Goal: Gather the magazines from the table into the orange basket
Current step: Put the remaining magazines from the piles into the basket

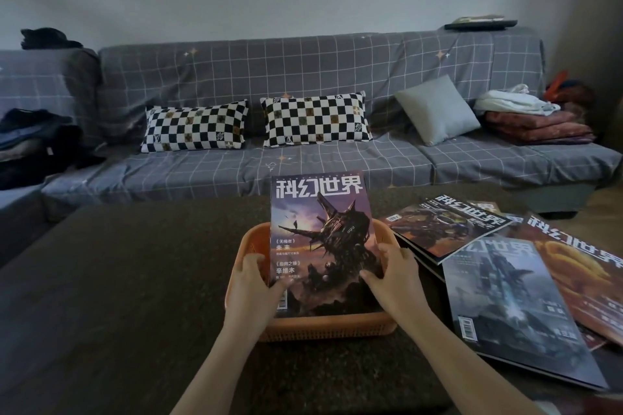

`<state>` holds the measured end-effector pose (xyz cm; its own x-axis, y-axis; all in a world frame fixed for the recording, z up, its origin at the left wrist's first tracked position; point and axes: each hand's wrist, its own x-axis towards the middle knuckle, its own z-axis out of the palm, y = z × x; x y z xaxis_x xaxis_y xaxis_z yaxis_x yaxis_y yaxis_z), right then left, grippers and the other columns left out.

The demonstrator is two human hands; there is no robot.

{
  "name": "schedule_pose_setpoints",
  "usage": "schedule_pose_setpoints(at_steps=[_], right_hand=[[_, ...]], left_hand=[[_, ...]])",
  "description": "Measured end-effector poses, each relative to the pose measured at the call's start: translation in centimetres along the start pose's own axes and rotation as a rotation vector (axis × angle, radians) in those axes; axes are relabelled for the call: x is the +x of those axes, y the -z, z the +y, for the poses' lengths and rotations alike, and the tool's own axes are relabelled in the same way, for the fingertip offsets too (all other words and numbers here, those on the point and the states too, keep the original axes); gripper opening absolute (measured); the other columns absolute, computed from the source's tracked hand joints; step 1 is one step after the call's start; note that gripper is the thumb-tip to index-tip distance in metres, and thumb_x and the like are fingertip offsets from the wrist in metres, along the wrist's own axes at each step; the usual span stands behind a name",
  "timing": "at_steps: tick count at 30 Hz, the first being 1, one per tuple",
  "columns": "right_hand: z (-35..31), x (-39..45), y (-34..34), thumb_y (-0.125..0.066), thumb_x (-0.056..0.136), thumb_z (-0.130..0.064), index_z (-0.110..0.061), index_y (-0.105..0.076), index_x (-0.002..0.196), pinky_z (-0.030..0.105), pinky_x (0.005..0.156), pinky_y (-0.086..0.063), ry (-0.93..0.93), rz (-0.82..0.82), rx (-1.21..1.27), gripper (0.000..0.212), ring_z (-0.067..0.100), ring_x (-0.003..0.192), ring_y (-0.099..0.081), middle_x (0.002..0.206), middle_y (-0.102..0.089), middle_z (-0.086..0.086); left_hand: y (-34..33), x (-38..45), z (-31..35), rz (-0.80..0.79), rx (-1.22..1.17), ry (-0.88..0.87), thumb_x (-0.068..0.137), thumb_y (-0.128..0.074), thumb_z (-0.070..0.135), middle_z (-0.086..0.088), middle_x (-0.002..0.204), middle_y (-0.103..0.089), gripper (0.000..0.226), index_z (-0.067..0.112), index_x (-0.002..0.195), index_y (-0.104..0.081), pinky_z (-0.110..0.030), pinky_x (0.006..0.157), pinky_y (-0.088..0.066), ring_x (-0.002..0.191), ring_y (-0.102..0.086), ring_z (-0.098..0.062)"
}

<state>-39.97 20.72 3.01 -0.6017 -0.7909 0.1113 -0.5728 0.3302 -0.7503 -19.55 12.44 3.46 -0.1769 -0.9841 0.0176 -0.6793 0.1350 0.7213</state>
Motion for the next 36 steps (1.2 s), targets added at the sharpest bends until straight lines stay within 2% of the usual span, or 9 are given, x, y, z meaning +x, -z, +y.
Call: schedule_pose_setpoints(at_steps=[2, 8, 12, 15, 20, 25, 30, 34, 36], right_hand=[[0.0, 0.5, 0.1, -0.07, 0.082, -0.027, -0.019, -0.045, 0.132, 0.033, 0.099, -0.043, 0.02, -0.038, 0.031, 0.056, 0.018, 0.121, -0.048, 0.135, -0.046, 0.001], [-0.4, 3.2, -0.2, -0.055, 0.091, -0.038, -0.017, -0.039, 0.133, 0.032, 0.092, -0.045, -0.024, -0.178, 0.119, 0.05, 0.016, 0.105, -0.056, 0.11, -0.059, -0.001], [0.4, 3.8, -1.2, -0.052, 0.091, -0.044, -0.02, -0.036, 0.134, 0.019, 0.061, -0.042, -0.096, -0.233, 0.122, 0.052, 0.007, 0.086, -0.056, 0.098, -0.055, -0.011], [0.6, 4.1, -1.7, -0.051, 0.092, -0.044, -0.022, -0.039, 0.132, 0.014, 0.055, -0.031, -0.168, -0.258, 0.193, 0.047, 0.003, 0.084, -0.049, 0.104, -0.052, -0.012], [0.8, 4.3, -1.7, -0.051, 0.094, -0.038, -0.02, -0.042, 0.131, 0.018, 0.058, -0.038, -0.213, -0.27, 0.266, 0.042, 0.015, 0.103, -0.054, 0.115, -0.055, -0.005], [0.5, 3.9, -1.5, -0.05, 0.094, -0.04, -0.022, -0.043, 0.124, 0.018, 0.055, -0.034, -0.217, -0.265, 0.278, 0.036, 0.002, 0.081, -0.048, 0.094, -0.051, -0.016], [0.0, 2.9, -0.4, -0.048, 0.094, -0.042, -0.024, -0.049, 0.117, 0.024, 0.068, -0.042, -0.19, -0.257, 0.366, 0.03, 0.012, 0.1, -0.055, 0.118, -0.059, -0.003], [-0.5, 1.7, 1.6, -0.047, 0.095, -0.04, -0.026, -0.04, 0.139, 0.03, 0.099, -0.035, -0.079, -0.205, 0.359, 0.046, 0.015, 0.119, -0.05, 0.13, -0.052, -0.01], [-0.4, 1.4, 3.0, -0.047, 0.095, -0.039, -0.027, -0.04, 0.139, 0.029, 0.092, -0.032, -0.066, -0.149, 0.339, 0.046, 0.016, 0.123, -0.047, 0.13, -0.05, -0.012]], left_hand=[[0.1, 0.7, 0.0, -0.05, -0.018, -0.022, 0.084, -0.07, 0.038, 0.0, 0.135, -0.052, 0.064, 0.019, 0.139, -0.042, -0.035, 0.09, -0.052, 0.114, -0.057, -0.015], [0.0, 3.0, 1.1, -0.199, -0.172, -0.061, 0.098, -0.052, 0.032, 0.022, 0.086, -0.064, 0.036, 0.034, 0.133, -0.045, -0.006, 0.047, -0.044, 0.068, -0.065, 0.011], [-0.8, 3.5, 1.2, -0.322, -0.464, 0.062, 0.101, -0.047, 0.028, 0.006, 0.112, -0.069, 0.045, 0.031, 0.144, -0.034, -0.028, 0.078, -0.057, 0.093, -0.071, -0.009], [-1.4, 3.8, 1.3, -0.33, -0.57, 0.159, 0.1, -0.05, 0.026, -0.005, 0.126, -0.064, 0.053, 0.028, 0.148, -0.029, -0.049, 0.099, -0.049, 0.108, -0.066, -0.023], [-1.8, 4.0, 1.4, -0.314, -0.538, 0.174, 0.098, -0.051, 0.028, -0.005, 0.13, -0.06, 0.06, 0.026, 0.151, -0.022, -0.045, 0.097, -0.05, 0.107, -0.065, -0.021], [-1.5, 3.8, 1.7, -0.293, -0.587, 0.191, 0.099, -0.052, 0.031, -0.005, 0.127, -0.062, 0.058, 0.027, 0.15, -0.025, -0.04, 0.089, -0.053, 0.103, -0.066, -0.021], [-1.4, 1.8, 3.0, -0.019, -0.462, 0.035, 0.097, -0.055, 0.025, 0.006, 0.091, -0.068, 0.024, 0.03, 0.12, -0.053, -0.023, 0.056, -0.058, 0.066, -0.069, -0.004], [-1.9, 0.1, 4.8, 0.058, -0.409, -0.154, 0.095, -0.057, 0.022, -0.007, 0.131, -0.056, 0.056, 0.026, 0.146, -0.033, -0.049, 0.084, -0.057, 0.109, -0.062, -0.035], [-2.6, -0.2, 6.3, 0.028, -0.381, -0.208, 0.096, -0.055, 0.028, -0.01, 0.144, -0.046, 0.056, 0.029, 0.147, -0.031, -0.049, 0.094, -0.051, 0.121, -0.055, -0.037]])
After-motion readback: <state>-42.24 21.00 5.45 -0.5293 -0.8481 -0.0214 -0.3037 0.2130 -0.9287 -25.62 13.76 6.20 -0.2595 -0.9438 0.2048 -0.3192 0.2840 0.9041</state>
